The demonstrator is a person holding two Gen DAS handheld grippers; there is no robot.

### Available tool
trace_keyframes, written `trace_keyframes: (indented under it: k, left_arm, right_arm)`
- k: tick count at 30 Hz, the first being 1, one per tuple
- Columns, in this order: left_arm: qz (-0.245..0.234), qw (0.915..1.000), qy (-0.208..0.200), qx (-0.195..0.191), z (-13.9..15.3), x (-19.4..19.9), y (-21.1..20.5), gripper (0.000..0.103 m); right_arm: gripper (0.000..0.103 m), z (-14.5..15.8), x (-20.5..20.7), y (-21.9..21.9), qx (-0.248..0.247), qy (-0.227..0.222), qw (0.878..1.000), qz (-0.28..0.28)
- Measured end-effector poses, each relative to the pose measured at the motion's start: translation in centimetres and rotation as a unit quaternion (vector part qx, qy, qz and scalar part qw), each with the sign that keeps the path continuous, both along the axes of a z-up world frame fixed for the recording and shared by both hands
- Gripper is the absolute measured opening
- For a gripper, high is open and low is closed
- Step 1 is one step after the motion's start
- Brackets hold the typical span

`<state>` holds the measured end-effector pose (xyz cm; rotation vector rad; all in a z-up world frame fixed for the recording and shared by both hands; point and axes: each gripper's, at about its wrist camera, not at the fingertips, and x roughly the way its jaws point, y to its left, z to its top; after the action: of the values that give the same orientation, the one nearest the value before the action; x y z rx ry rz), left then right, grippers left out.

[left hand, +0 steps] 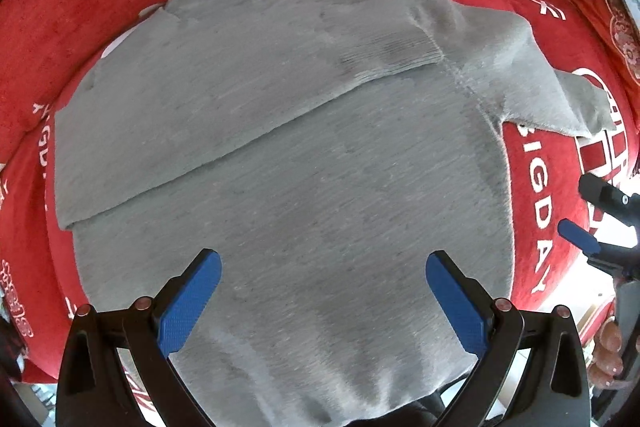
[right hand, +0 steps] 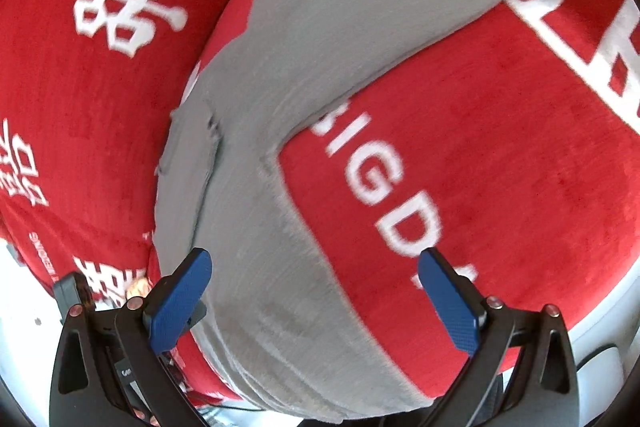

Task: Fold small clothes
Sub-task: 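Grasp the cuff of the other sleeve with the right gripper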

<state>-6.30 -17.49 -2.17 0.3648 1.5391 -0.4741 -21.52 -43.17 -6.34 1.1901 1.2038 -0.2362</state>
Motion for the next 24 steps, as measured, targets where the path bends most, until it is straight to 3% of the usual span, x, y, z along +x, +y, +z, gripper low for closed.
trace_keyframes:
  k: [8, 15, 20, 24]
  left_arm:
    - [-0.009, 0.9998, -0.012, -0.015, -0.6, 1.3, -3.6, 0.103]
    - [-0.008, 0.9991, -0.028, -0.031, -1.5, 2.4, -8.0, 0.103]
    - [0.008, 0.9968, -0.069, -0.041, -0.9, 4.4, -9.0, 0.103]
    - [0.050, 0.9920, -0.109, -0.040, -0.7, 7.9, -8.8, 0.103]
  right_arm:
    - [0.103, -0.8, -2.5, -5.7, -0.001, -0.011, 0.997, -0.080]
    - [0.103, -1.7, -5.6, -12.0, -0.010, -0.034, 0.981, -0.191]
    - [0.103, -3.0, -6.6, -16.4, -0.003, -0.050, 0.966, -0.253]
    - [0.103, -3.9, -6.5, -18.3, 0.009, -0.058, 0.964, -0.258]
